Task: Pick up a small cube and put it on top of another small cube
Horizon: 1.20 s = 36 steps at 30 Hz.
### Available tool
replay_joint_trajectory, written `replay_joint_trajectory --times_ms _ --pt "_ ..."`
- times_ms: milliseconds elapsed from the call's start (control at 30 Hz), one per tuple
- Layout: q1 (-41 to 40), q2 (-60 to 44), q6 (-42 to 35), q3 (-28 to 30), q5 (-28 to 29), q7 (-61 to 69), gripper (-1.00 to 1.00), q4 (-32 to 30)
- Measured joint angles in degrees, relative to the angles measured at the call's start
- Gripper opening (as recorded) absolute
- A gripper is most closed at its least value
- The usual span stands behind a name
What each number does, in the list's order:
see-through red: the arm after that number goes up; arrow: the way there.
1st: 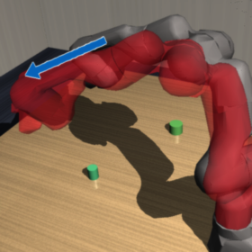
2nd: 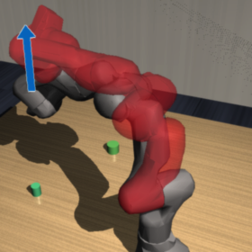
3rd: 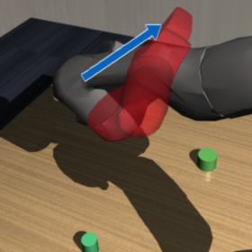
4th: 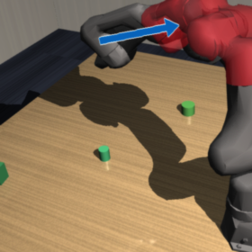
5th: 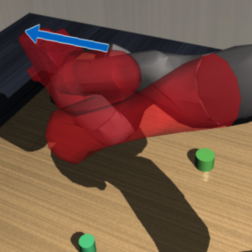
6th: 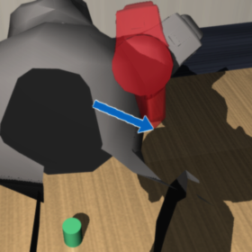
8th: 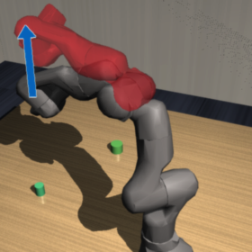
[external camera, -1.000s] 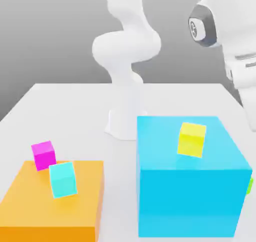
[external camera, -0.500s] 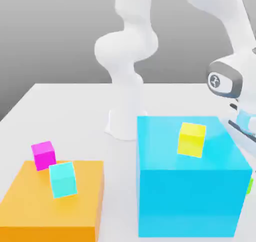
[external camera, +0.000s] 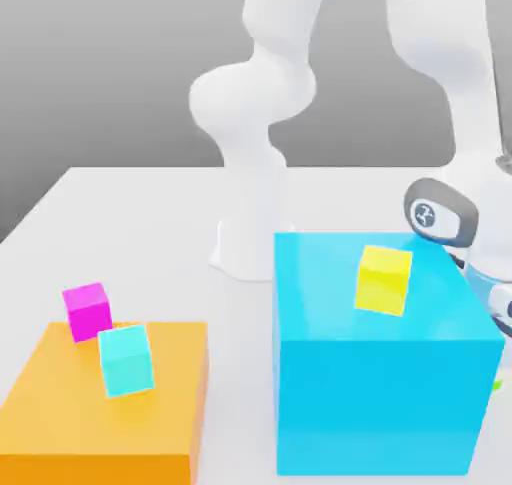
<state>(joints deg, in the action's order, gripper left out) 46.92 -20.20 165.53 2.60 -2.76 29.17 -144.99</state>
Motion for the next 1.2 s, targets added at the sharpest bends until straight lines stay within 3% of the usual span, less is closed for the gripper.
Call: replay_joint_trajectory --times_ms 200,333,633,1000,1200 --pt "0.5 8.4 -7.2 0.8 1.0 -0.9 -1.00 -1.6" --pt "-0.1 11.8 -8.5 0.7 -2.7 -3.4 -1.00 -0.1" --pt "-8.3 22.5 -12.5 4.6 -5.9 -3.1 -1.00 3.8" --pt "-22.9 34.3 -22.7 19.6 6.3 24.0 -1.00 3.3" --pt "-26.1 34.9 -26.8 26.1 10.3 39.6 -1.00 1.9"
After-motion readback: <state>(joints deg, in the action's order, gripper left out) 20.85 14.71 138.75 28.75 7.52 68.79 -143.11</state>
